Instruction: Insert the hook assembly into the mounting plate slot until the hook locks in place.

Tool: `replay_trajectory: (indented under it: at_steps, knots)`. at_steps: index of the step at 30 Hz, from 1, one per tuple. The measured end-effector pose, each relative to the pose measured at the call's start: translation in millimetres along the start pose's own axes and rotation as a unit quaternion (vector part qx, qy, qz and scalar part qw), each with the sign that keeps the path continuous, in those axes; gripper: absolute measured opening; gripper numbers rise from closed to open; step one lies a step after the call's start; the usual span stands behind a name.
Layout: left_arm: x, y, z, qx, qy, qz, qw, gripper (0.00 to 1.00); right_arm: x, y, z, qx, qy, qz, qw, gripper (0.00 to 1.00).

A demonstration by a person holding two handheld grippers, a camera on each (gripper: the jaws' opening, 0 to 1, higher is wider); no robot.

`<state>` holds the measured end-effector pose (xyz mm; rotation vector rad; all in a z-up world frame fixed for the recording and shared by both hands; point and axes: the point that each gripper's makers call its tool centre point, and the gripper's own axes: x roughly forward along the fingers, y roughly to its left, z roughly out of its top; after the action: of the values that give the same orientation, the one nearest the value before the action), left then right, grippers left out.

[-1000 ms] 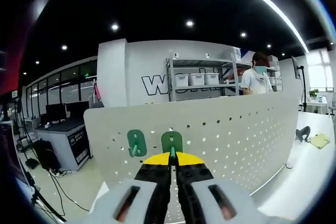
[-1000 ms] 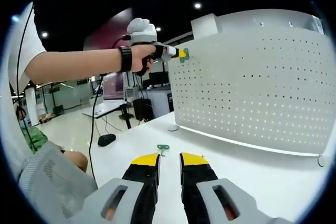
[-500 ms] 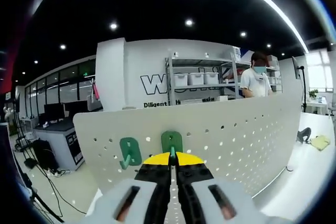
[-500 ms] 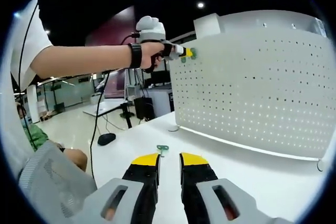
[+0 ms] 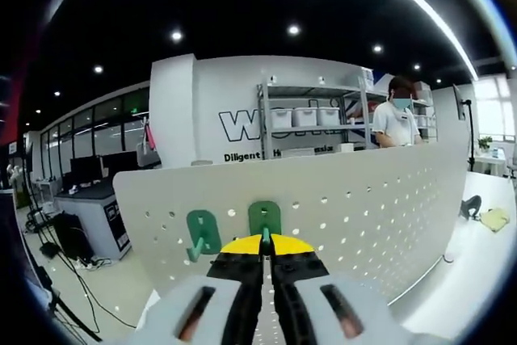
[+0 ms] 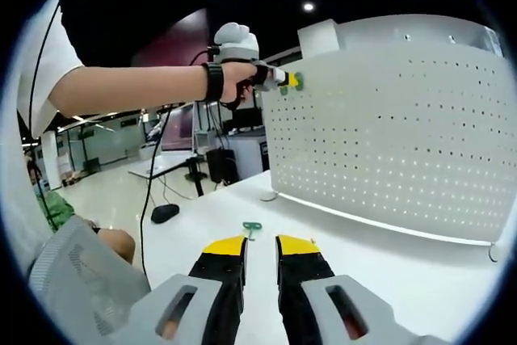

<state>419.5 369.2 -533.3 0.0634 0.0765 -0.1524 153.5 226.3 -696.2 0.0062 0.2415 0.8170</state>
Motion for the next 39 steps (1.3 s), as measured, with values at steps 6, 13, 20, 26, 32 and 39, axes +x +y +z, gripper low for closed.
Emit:
replay_trajectory:
  at_steps: [6, 13, 20, 26, 32, 39]
  knots:
    - [-1, -0.3, -0.3, 0.023, 0.005, 0.002, 0.9997, 0.03, 0, -2, -1.4, 0.004, 0.0, -0.003, 1.0, 0.13]
    - [1, -1.8, 3.3, 0.031, 0.002, -0.001, 0.9995, 0.05, 2, 0, 0.3, 0.002, 0.0, -0.002, 1.0, 0.13]
    - [6, -3.5, 4.6, 0.047, 0.003, -0.013, 0.9988, 0.07, 0, -3, 0.4, 0.003, 0.0, -0.006, 1.0, 0.13]
    - [4, -5.0, 3.1, 0.054, 0.004, -0.019, 0.9983, 0.09, -1, -6, 0.6, 0.004, 0.0, -0.01, 0.9999, 0.13]
    - [-3, -7.6, 6.5, 0.063, -0.002, -0.031, 0.9975, 0.15, -1, -8, 4.4, -0.002, 0.002, -0.01, 0.9999, 0.13]
    - [-14, -18.3, 3.0, 0.069, -0.005, -0.06, 0.9958, 0.23, 1, -9, 7.7, -0.012, 0.009, -0.009, 0.9998, 0.13]
